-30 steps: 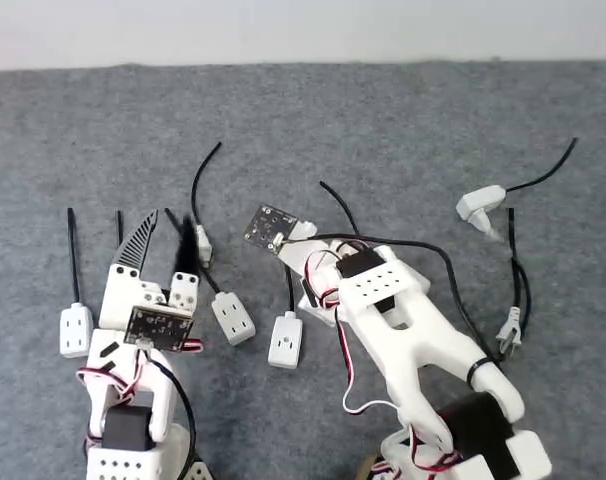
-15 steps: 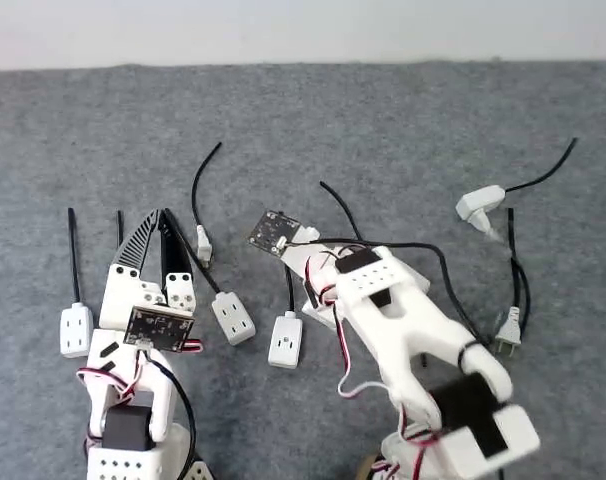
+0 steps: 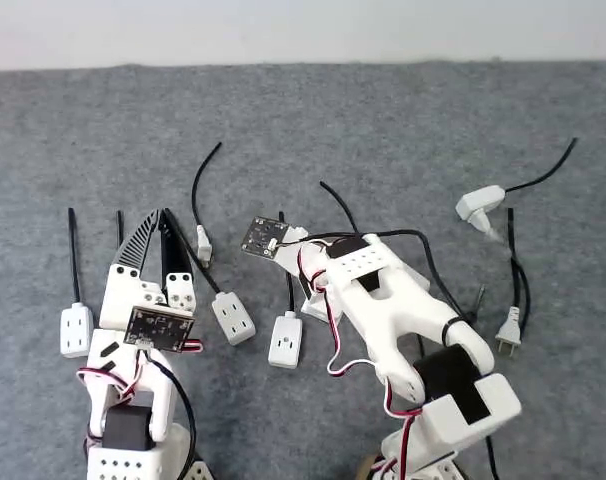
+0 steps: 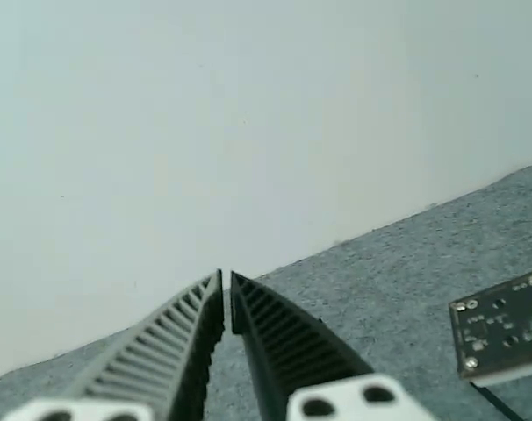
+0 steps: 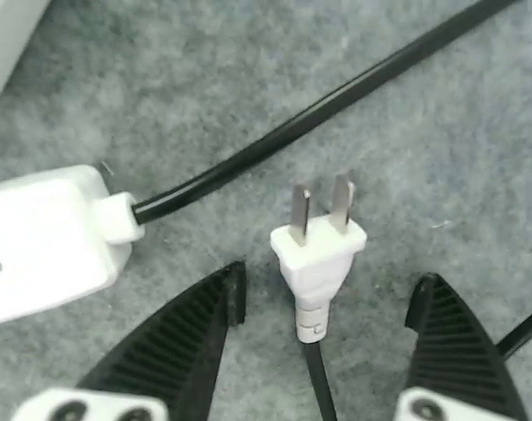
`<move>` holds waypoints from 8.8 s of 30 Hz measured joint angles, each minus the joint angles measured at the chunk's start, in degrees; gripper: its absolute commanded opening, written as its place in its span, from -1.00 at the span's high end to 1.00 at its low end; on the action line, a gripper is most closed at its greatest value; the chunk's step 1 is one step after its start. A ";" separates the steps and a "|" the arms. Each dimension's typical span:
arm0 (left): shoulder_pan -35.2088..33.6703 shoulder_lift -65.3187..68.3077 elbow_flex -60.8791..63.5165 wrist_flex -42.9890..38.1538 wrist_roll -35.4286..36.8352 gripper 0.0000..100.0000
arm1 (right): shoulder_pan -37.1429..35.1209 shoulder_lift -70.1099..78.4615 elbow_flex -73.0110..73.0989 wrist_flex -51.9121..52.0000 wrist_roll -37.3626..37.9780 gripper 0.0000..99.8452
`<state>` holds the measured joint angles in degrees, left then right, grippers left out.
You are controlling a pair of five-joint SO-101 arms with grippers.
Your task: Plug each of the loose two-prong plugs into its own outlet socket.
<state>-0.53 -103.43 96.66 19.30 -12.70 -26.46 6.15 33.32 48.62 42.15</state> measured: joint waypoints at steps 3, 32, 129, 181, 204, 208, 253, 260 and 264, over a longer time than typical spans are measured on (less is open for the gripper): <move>0.00 0.00 0.00 0.00 0.00 0.98 | 0.00 0.09 0.00 0.00 0.00 0.40; 0.00 0.00 0.00 0.00 0.00 0.98 | -1.49 1.41 -1.58 -1.41 -0.97 0.98; 12.40 -0.09 -1.67 7.30 6.15 0.55 | -15.38 -32.70 -30.15 40.35 -3.78 0.98; -0.70 -0.09 -1.05 2.11 5.63 0.55 | -4.75 -7.38 -5.36 9.85 -8.00 0.97; -11.08 -0.09 -4.75 2.02 9.49 0.55 | -13.45 -5.01 -8.09 6.42 6.86 0.77; -11.08 -0.09 -4.75 2.02 9.49 0.55 | -14.51 -5.01 -9.23 6.07 8.26 0.77; -11.69 -0.09 -4.75 0.62 9.41 0.55 | -16.62 6.77 -25.14 13.10 16.35 0.67; -16.26 -0.09 -6.95 0.62 10.02 0.55 | -16.53 9.41 -26.64 12.75 16.44 0.69; -16.53 -0.09 -6.95 0.62 10.29 0.55 | -16.53 11.52 -26.64 12.75 16.88 0.69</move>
<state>-17.05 -103.52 89.71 19.91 -2.42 -42.99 17.67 6.68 61.36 59.03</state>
